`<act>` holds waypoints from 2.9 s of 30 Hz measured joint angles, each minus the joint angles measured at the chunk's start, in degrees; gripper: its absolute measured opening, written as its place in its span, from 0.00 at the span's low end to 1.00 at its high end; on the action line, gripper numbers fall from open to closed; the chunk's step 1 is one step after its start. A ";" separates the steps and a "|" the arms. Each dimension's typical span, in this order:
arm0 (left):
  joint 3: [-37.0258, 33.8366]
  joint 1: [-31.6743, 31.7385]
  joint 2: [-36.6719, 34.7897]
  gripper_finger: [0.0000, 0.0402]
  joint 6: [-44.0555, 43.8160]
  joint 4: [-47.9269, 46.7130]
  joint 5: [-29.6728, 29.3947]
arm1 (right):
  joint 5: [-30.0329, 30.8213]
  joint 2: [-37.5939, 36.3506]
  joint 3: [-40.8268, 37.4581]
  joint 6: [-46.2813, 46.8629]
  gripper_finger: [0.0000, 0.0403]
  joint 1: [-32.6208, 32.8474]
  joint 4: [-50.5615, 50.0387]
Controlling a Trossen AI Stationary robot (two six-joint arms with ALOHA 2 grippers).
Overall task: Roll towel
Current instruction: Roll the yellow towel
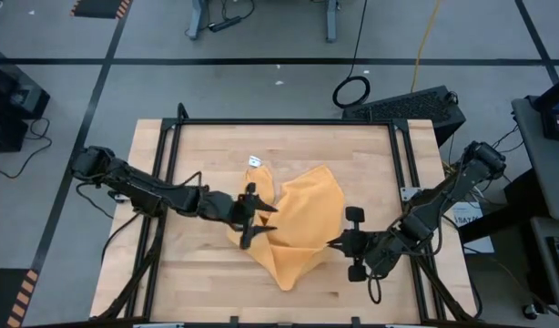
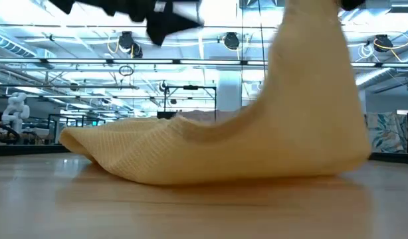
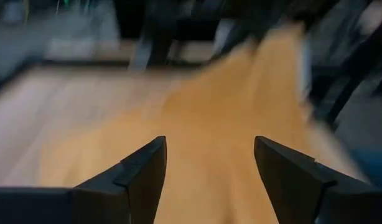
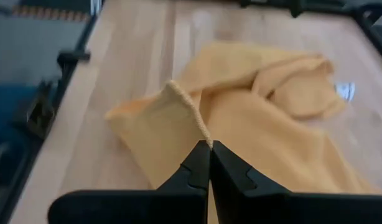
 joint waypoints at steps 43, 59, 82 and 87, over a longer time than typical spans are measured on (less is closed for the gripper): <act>11.81 -3.62 15.52 0.03 8.19 5.75 -15.27 | 4.30 4.98 -0.02 -8.17 0.02 -9.93 10.89; 11.78 -14.56 6.88 0.00 8.37 -18.30 3.23 | -8.58 6.52 -0.01 -0.76 0.38 -4.29 -7.52; 11.72 -24.36 5.26 0.00 -3.56 -32.54 -0.12 | -11.93 11.59 -8.99 -23.49 0.45 -30.07 -1.58; 11.37 -24.34 5.26 0.00 -3.63 -32.96 -1.18 | -27.05 11.56 -9.05 -30.05 0.45 -42.74 1.43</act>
